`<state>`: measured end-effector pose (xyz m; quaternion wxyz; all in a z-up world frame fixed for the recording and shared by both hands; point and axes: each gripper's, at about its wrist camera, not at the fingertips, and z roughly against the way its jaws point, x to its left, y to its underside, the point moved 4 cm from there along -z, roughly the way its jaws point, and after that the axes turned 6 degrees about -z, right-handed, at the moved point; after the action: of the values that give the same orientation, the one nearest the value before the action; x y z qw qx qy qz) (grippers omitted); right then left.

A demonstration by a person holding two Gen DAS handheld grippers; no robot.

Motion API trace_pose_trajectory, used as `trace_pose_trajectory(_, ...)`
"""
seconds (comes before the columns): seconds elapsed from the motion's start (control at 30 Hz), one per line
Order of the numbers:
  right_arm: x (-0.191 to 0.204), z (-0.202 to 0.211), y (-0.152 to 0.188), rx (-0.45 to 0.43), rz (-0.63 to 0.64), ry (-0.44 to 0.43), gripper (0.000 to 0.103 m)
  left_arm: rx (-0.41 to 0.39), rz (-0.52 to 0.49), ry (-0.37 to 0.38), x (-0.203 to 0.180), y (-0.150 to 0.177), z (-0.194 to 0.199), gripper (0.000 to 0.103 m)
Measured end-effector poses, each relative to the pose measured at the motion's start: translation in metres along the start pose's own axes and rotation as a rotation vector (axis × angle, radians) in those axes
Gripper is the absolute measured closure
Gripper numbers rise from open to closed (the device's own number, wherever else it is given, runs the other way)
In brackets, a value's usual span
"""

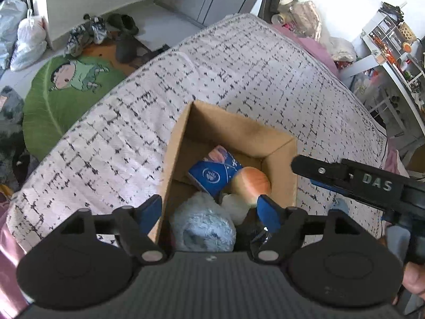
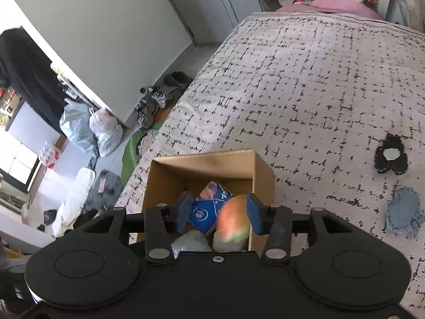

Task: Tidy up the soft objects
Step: 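Lower the burger plush into the box and open the right gripper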

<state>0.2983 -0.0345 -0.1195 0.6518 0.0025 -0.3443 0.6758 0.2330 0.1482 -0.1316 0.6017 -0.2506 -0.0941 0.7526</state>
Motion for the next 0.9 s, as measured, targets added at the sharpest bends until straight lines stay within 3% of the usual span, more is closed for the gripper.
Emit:
trace_pose_trajectory(0.1,-0.005,0.008,-0.002,0.001,-0.033,0.022,0.054,-0.006,0.011,-0.012,-0.002,0.000,0.002,0.019)
trace_pose_trajectory(0.23,-0.006,0.034,-0.005,-0.037,-0.051,0.037,0.028,-0.028,0.025,-0.019,-0.006,0.000,0.009,0.011)
trace_pose_trajectory(0.33,-0.007,0.055,-0.006,-0.083,-0.046,0.058,0.016,-0.048,0.027,-0.027,-0.012,0.000,0.016,0.007)
trace_pose_trajectory(0.43,-0.014,0.066,-0.005,-0.091,-0.060,0.050,0.015,-0.069,0.019,-0.031,-0.021,0.001,0.024,0.000)
trace_pose_trajectory(0.9,-0.068,0.099,-0.001,-0.093,-0.060,0.037,0.000,-0.133,-0.042,-0.016,-0.080,0.011,0.045,0.000)
